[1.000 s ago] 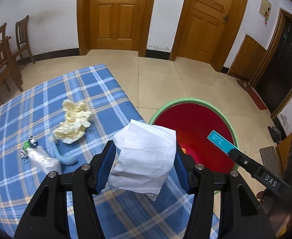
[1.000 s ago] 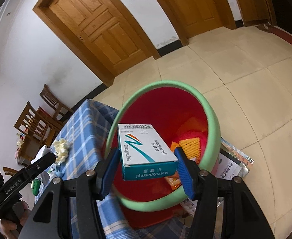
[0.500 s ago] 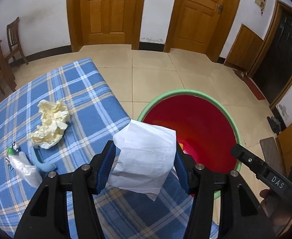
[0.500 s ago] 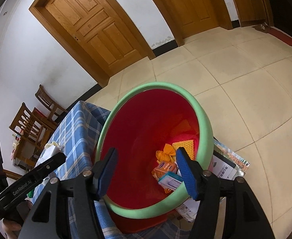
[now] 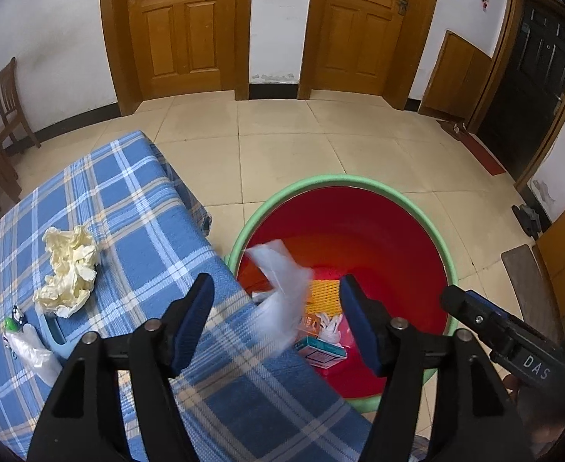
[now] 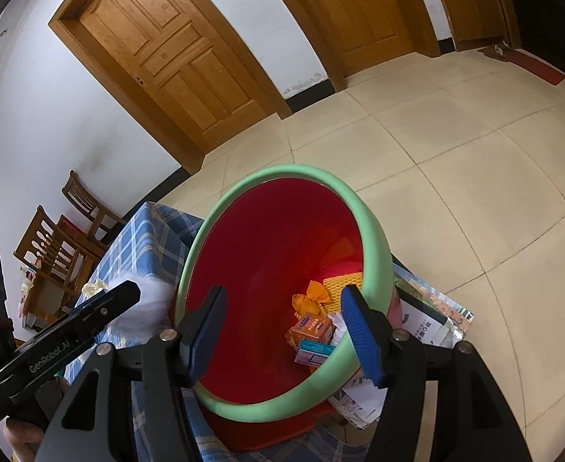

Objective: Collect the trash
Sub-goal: 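Move both tools back over the table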

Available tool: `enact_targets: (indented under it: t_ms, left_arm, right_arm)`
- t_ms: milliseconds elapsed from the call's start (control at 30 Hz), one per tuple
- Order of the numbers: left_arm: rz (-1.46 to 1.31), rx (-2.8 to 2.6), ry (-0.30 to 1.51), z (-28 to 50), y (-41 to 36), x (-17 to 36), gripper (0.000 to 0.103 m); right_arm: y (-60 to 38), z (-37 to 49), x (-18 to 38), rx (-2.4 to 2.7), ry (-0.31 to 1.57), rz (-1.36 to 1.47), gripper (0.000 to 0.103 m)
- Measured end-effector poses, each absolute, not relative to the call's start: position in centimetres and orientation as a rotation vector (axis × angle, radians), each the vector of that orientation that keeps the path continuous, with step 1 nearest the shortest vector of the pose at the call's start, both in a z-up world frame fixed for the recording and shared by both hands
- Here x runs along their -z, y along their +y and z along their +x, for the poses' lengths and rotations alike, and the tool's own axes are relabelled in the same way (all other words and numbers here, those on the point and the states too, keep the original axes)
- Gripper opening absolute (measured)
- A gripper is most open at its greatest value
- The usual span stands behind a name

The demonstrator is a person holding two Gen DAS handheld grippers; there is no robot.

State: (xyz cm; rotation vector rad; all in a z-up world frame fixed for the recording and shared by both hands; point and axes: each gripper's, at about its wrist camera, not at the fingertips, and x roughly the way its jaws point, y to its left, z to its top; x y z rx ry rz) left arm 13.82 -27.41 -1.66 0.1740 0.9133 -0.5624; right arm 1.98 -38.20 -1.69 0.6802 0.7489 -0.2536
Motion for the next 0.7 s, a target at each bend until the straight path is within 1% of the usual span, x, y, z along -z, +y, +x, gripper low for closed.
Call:
enact_targets:
  t_ms: [700]
  left_arm:
    - [0.120,0.503,0.899,12.8,-24.4,0.3,0.070]
  right_arm:
    - [-36.7,1.7,0.2,0.224,0.737,0.658,0.064]
